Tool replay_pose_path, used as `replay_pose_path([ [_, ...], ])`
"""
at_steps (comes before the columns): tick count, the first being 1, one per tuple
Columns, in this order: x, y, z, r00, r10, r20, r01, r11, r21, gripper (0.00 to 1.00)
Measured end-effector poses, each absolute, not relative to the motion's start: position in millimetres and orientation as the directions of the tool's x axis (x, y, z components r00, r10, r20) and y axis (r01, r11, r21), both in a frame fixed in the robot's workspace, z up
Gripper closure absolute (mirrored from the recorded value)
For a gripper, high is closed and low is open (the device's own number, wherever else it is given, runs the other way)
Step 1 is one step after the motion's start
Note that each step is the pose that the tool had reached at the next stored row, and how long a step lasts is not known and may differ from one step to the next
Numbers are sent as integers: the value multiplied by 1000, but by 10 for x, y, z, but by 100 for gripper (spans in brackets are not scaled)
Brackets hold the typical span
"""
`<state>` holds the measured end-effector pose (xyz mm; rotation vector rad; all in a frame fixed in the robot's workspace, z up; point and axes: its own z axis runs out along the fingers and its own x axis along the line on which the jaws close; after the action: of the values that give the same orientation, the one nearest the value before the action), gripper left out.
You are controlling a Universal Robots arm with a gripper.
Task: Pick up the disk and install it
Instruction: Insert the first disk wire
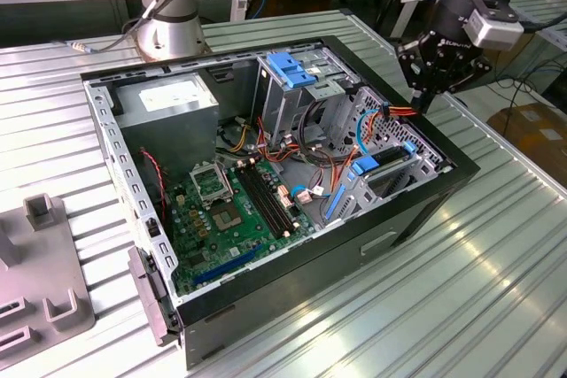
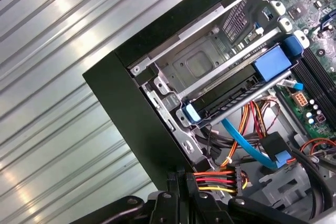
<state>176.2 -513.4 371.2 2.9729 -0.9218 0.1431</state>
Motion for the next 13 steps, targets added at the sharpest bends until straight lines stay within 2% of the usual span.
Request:
replay_pose_path([
  [13, 1658, -5143, 3723, 746, -659, 95, -662, -749, -2, 84],
])
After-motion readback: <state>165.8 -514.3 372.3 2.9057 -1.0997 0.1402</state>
